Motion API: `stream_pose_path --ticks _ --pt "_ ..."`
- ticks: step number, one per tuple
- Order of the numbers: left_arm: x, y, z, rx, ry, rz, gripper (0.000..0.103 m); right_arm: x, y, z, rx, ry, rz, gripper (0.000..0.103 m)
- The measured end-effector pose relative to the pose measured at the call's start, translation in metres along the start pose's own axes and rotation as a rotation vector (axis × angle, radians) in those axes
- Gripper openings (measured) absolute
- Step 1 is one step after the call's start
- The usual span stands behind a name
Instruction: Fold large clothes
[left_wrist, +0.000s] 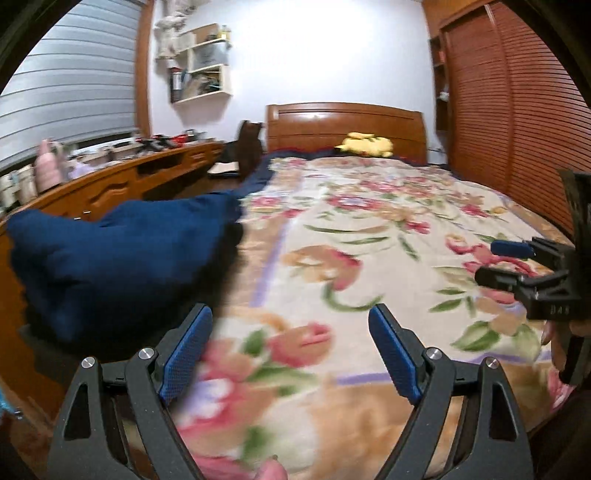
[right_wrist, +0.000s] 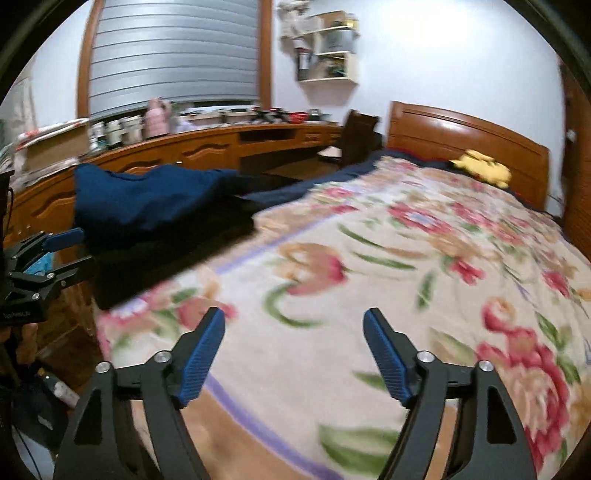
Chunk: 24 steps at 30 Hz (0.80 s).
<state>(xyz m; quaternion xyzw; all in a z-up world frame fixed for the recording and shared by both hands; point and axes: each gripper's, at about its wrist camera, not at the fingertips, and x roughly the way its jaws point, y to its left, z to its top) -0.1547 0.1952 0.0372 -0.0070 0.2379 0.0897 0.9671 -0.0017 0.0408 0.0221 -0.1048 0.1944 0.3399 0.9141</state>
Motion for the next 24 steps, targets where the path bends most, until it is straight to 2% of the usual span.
stream_pose_path --ticks 5,15,18,24 --pt "0.022 -0.055 0.005 0.017 0.009 -0.096 0.087 -0.03 -0.022 -0.023 0.055 -0.016 -0.129 0.083" --pt "0.038 -0.156 0.014 0.047 -0.004 -0.24 0.087 -0.091 -0.053 -0.058 0.18 -0.064 -0.308 0.083" --pt "0.043 -0.175 0.015 0.043 -0.013 -0.268 0.087 -0.102 -0.056 -0.068 0.195 -0.078 -0.355 0.083" --pt "0.049 -0.194 0.008 0.069 -0.026 -0.277 0.087 -0.12 -0.051 -0.072 0.212 -0.119 -0.417 0.083"
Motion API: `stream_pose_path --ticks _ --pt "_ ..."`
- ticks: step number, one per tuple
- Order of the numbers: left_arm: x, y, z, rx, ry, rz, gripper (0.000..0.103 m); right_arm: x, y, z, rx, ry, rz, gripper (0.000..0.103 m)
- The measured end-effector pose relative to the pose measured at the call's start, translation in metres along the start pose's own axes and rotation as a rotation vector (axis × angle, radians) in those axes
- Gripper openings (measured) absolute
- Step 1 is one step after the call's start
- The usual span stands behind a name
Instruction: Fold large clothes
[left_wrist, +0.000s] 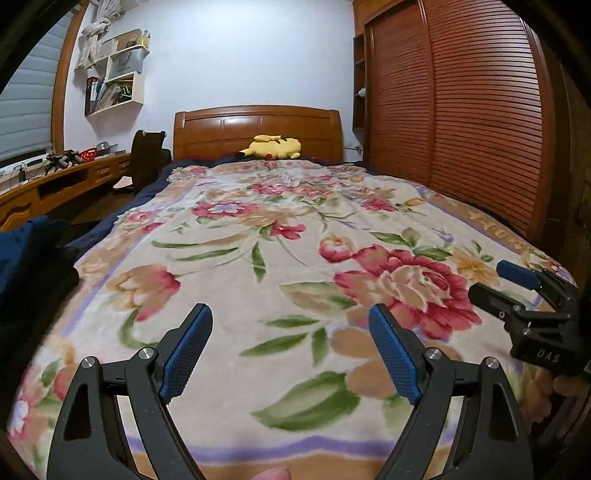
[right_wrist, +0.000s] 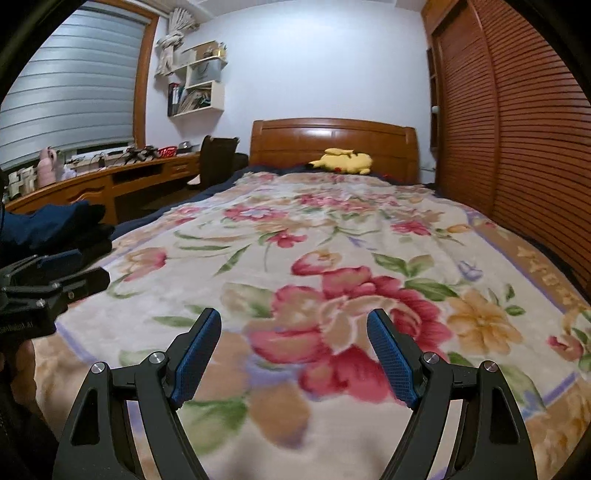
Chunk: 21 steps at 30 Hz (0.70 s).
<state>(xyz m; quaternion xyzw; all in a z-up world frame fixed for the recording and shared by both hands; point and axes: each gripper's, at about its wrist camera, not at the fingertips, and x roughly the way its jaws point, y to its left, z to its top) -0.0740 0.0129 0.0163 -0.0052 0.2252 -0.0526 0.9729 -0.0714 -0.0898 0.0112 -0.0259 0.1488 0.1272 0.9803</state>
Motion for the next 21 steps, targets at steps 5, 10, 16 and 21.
stream_pose_path --ticks 5,10,16,21 --pt "0.006 -0.003 -0.002 0.009 -0.004 0.01 0.087 -0.008 0.003 -0.007 0.019 -0.005 -0.013 0.083" --pt "0.007 -0.004 -0.003 0.002 -0.003 0.005 0.087 -0.014 0.003 -0.011 0.033 -0.013 -0.022 0.083" --pt "0.006 -0.004 -0.003 0.004 -0.004 0.01 0.087 0.0 -0.004 -0.016 0.041 -0.024 -0.032 0.083" --pt "0.005 -0.003 -0.005 0.003 -0.006 0.012 0.087 0.0 -0.009 -0.017 0.042 -0.03 -0.031 0.083"
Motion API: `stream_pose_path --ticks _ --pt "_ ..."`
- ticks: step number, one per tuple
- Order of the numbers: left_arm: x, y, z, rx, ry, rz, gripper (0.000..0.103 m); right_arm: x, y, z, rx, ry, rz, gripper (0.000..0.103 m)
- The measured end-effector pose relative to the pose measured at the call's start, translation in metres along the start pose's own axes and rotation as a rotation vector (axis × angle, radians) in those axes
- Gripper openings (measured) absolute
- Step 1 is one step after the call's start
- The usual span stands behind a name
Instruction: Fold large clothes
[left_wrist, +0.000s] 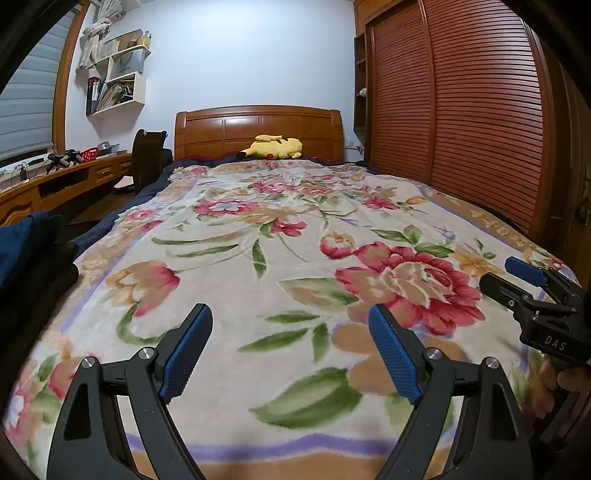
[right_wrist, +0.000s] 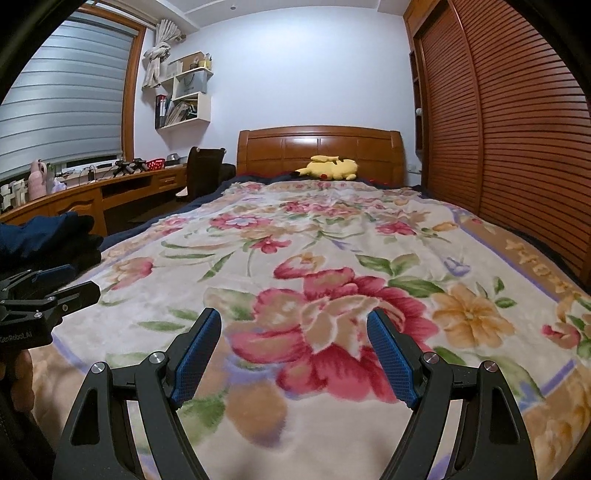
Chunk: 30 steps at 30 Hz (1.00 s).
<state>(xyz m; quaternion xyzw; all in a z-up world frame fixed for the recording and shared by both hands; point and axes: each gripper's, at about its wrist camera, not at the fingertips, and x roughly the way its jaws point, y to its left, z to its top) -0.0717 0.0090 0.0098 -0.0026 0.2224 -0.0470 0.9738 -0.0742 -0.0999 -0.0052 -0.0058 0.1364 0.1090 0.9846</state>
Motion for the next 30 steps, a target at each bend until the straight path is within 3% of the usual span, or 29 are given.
stream_pose_path --ticks 30 --pt "-0.0015 0.0044 -0.0027 -0.002 -0.004 0.005 0.087 0.003 -0.0091 -0.0048 -0.004 -0.019 0.01 0.083"
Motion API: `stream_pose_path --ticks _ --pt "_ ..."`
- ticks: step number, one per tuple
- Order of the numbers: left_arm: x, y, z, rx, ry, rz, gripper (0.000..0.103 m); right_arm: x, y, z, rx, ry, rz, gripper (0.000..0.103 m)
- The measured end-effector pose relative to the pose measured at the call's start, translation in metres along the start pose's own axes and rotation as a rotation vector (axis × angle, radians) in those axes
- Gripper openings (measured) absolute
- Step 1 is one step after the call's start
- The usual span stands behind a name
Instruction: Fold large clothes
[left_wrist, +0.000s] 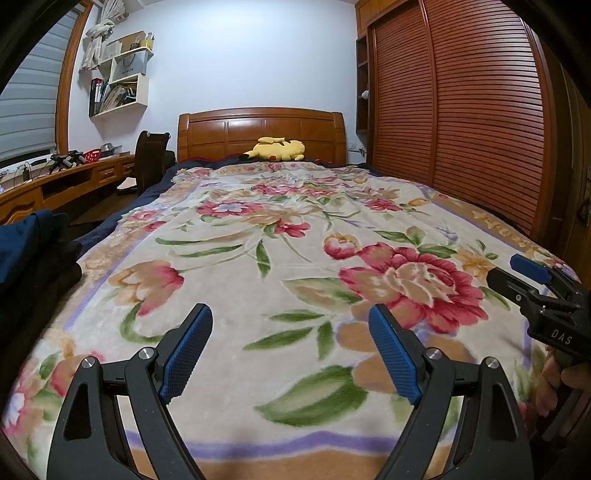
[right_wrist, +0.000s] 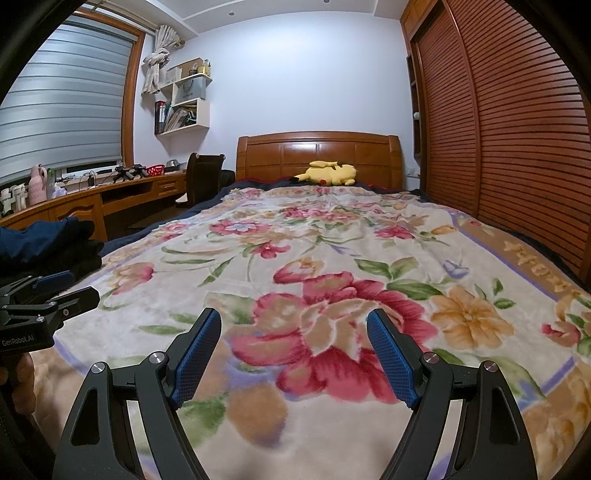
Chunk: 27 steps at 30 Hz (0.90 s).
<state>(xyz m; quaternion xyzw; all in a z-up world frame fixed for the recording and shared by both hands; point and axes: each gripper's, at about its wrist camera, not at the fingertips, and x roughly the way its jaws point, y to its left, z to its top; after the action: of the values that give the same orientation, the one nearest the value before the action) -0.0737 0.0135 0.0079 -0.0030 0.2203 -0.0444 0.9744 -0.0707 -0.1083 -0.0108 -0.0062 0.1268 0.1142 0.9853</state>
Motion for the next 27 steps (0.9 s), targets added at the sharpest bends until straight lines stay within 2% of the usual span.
stream_pose_path --ticks 27 --pt "-0.0002 -0.0001 -0.0008 -0.001 -0.003 0.0 0.087 0.001 -0.0032 -0.0014 0.004 -0.006 0.003 0.083"
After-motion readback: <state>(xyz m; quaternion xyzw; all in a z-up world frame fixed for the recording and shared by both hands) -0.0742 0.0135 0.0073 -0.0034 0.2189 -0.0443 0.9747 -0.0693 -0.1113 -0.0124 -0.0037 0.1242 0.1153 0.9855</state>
